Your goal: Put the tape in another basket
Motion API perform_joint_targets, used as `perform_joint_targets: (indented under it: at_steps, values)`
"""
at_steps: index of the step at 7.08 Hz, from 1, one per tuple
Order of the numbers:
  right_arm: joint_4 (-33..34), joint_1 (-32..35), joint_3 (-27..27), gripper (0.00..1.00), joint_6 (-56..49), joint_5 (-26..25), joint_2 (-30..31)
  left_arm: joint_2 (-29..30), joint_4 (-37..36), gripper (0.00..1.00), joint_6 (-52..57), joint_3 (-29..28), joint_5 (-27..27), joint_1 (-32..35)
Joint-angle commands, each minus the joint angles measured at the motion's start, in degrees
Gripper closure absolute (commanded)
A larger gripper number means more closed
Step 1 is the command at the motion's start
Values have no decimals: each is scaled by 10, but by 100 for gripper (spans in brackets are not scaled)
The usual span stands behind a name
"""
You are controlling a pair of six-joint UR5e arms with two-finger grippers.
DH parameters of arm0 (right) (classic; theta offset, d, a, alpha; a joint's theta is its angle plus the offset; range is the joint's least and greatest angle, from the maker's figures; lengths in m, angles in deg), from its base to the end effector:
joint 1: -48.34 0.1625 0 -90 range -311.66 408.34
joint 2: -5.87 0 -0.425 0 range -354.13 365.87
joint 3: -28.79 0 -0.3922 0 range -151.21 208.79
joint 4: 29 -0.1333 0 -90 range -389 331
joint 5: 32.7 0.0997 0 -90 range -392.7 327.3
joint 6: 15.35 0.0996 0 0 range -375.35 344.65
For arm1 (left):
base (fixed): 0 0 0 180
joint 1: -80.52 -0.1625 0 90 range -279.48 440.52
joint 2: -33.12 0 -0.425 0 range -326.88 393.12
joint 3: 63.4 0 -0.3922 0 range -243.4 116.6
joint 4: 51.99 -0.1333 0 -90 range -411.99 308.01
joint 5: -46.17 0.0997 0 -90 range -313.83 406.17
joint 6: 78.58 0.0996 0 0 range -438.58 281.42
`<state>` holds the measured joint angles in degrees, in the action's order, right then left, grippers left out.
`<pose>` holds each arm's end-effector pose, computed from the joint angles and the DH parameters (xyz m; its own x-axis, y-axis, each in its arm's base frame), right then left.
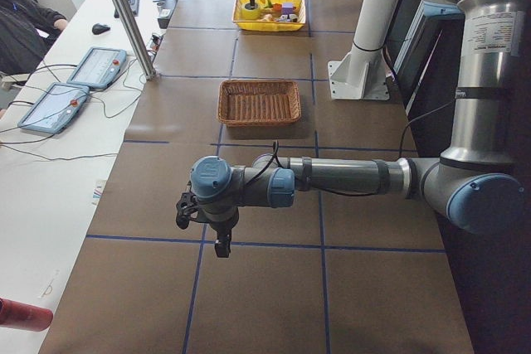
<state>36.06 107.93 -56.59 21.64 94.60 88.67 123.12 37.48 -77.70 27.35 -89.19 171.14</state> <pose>-0.2257 -0.5286 0.5907 0.7049 -0.0543 0.7073 0.0311 0.9985 0.0457 -0.0678 -0.4914 0.6520 0.7027 0.0105 -0.7114 0.0000 0.9999 0.0148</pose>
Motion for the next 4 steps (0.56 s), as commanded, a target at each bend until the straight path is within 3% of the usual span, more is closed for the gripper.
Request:
perform_joint_targets:
  at_steps: [1, 2, 4]
  values:
    - [0, 9, 0, 90, -1, 1, 1, 1, 0, 0, -4, 4, 0, 0]
    - [1, 9, 0, 100, 0, -1, 1, 1, -1, 0, -6, 4, 0, -1]
    - [-1, 44, -6, 100, -4, 14, 0, 2, -2, 0, -8, 5, 0, -2]
